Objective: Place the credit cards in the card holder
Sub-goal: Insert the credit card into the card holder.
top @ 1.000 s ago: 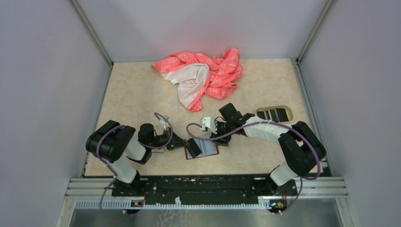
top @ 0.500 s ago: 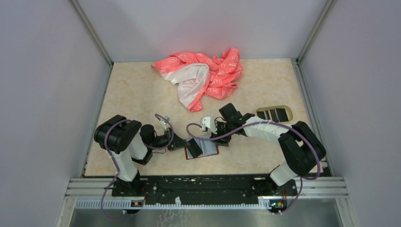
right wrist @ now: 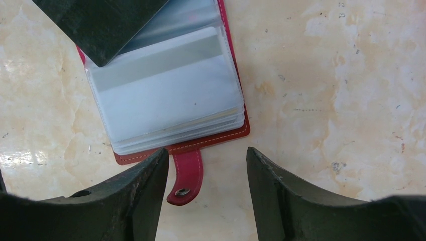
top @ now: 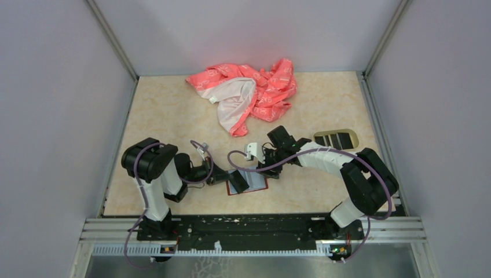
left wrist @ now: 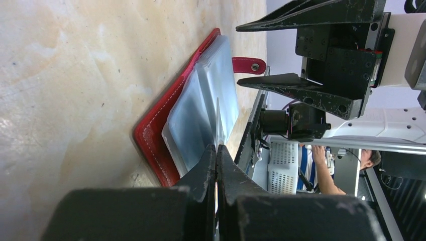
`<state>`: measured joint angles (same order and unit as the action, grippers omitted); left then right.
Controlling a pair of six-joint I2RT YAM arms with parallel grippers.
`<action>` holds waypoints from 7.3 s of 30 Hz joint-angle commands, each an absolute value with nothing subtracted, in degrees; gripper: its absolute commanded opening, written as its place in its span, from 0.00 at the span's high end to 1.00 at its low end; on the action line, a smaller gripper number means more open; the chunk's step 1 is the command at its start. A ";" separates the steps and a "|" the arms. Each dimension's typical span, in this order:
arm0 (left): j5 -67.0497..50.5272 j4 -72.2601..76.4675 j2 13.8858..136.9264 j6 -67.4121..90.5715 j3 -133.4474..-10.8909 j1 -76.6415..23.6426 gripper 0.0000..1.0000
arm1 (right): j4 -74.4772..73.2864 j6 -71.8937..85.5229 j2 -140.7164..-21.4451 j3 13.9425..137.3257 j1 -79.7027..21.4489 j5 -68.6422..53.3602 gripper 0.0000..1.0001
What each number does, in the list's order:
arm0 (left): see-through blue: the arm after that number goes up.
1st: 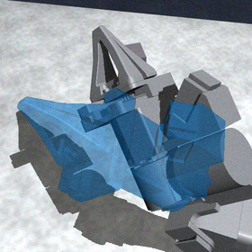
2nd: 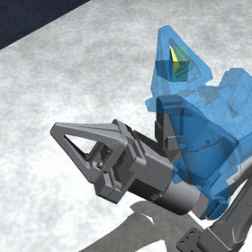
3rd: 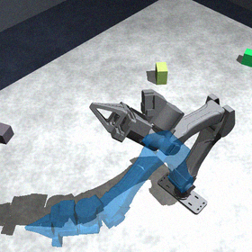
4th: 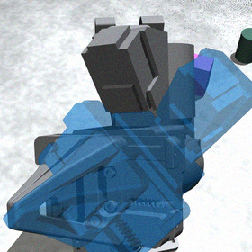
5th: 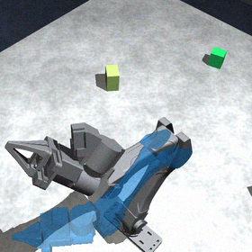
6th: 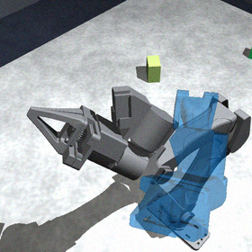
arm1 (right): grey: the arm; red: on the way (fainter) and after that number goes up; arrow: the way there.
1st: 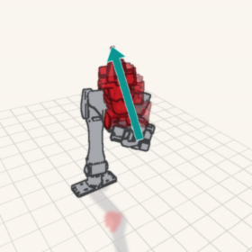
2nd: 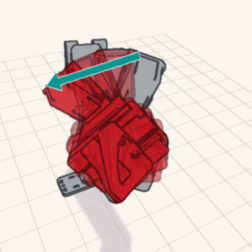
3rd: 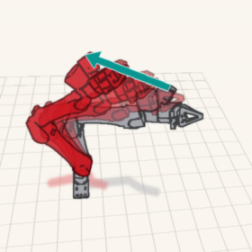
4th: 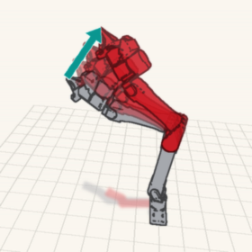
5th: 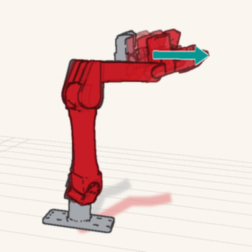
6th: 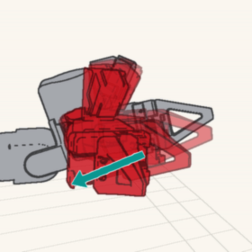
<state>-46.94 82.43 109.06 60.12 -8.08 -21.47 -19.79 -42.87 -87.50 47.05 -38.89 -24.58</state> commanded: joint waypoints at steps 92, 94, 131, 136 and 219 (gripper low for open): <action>-51.93 46.91 109.07 45.98 -24.87 -24.64 1.00 | -19.77 -42.98 -89.75 49.74 -41.94 -24.61 0.42; -51.86 46.16 109.32 45.87 -25.61 -24.85 1.00 | -19.78 -42.98 -89.82 49.75 -42.03 -24.47 0.42; -52.57 44.60 112.32 46.49 -30.25 -25.62 0.70 | -16.26 -49.91 -95.30 62.20 -62.64 -15.44 1.00; -52.40 45.47 112.41 46.85 -29.56 -25.60 0.69 | -14.52 -50.43 -98.64 61.09 -63.57 -9.26 1.00; -51.43 47.07 111.78 46.79 -28.21 -26.14 0.62 | -27.84 -57.04 -96.62 60.18 -60.35 -5.35 1.00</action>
